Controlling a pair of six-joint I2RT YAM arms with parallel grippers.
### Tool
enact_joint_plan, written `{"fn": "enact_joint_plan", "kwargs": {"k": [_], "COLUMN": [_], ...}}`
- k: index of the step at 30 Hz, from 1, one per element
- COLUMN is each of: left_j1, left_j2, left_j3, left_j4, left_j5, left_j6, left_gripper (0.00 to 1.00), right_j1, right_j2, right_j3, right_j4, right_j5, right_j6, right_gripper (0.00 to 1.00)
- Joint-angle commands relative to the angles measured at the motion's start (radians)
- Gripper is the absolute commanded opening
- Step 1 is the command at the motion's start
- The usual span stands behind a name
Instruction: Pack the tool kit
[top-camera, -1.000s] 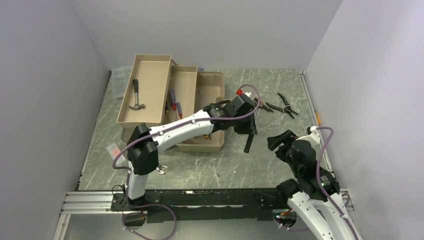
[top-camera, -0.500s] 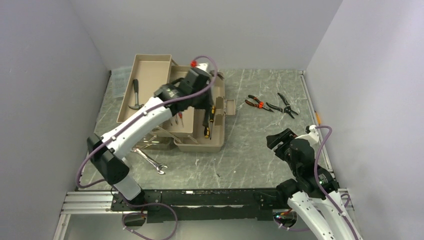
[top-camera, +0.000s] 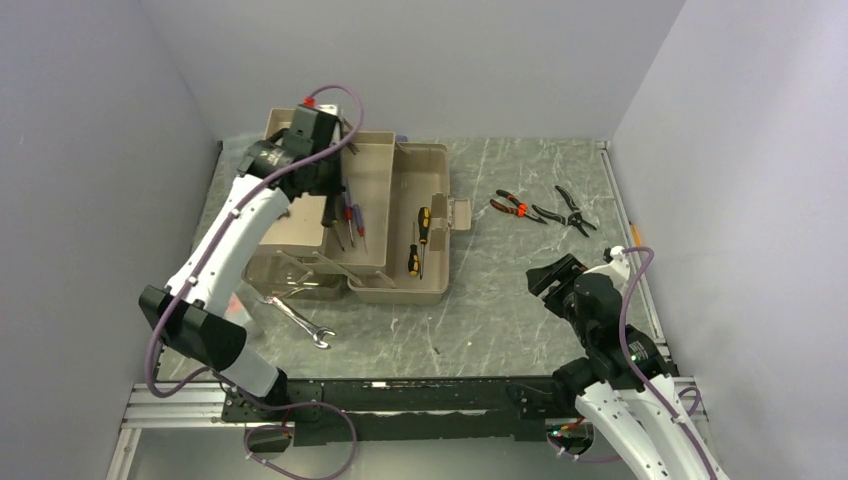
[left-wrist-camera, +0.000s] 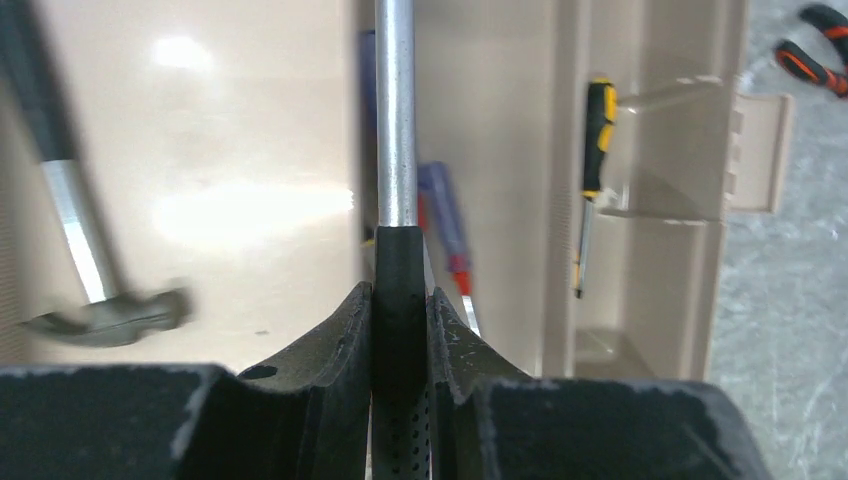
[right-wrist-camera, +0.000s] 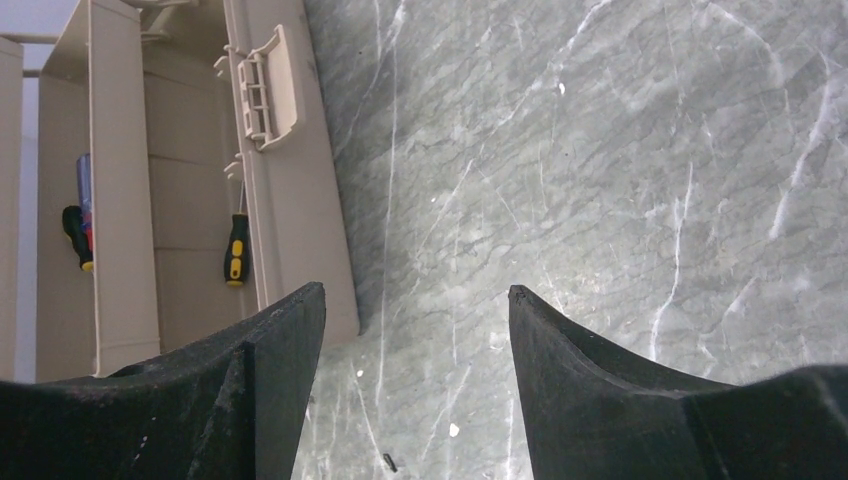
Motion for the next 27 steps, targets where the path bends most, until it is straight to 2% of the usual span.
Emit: {"fn": "enact_joint_plan", "kwargs": {"k": [1, 8, 12, 18, 21, 26, 27], "left_j1": [0.099, 0.223, 0.244, 0.258, 0.265, 0.269, 0.269], "left_j2": [-0.099, -0.13, -0.128, -0.135, -0.095, 0.008, 0.025], "left_j3": [0.025, 0.013, -0.002, -0.083, -0.121, -0.085, -0.079], "left_j4": [0.016, 0.054, 0.064, 0.123, 0.158, 0.103, 0.092], "left_j5": [-0.011, 0.092, 0.147, 0.124, 0.173, 0.199, 0.197], "left_j6": [0.086, 0.104, 0.096, 0.079, 0.09, 0.087, 0.088], "left_gripper": [0.0, 0.0, 0.0, 0.0, 0.0, 0.0, 0.02], "right_j1": [0.0, 0.0, 0.001, 0.0, -0.001, 0.001, 0.0], "right_j2": [0.0, 0.011, 0.011, 0.012, 0.017, 0.029, 0.029], "right_j3": [-0.021, -0.026, -0.034, -0.035, -0.041, -0.049, -0.05], "right_j4": [0.057, 0.066, 0.07, 0.072, 0.079, 0.096, 0.098], "right_j5": [-0.022, -0.03, -0.033, -0.036, -0.04, -0.052, -0.052], "right_j6": [-0.014, -0.016, -0.014, -0.016, -0.014, -0.009, -0.008], "right_gripper": [0.69, 0.69, 0.69, 0.69, 0.69, 0.69, 0.69]}}
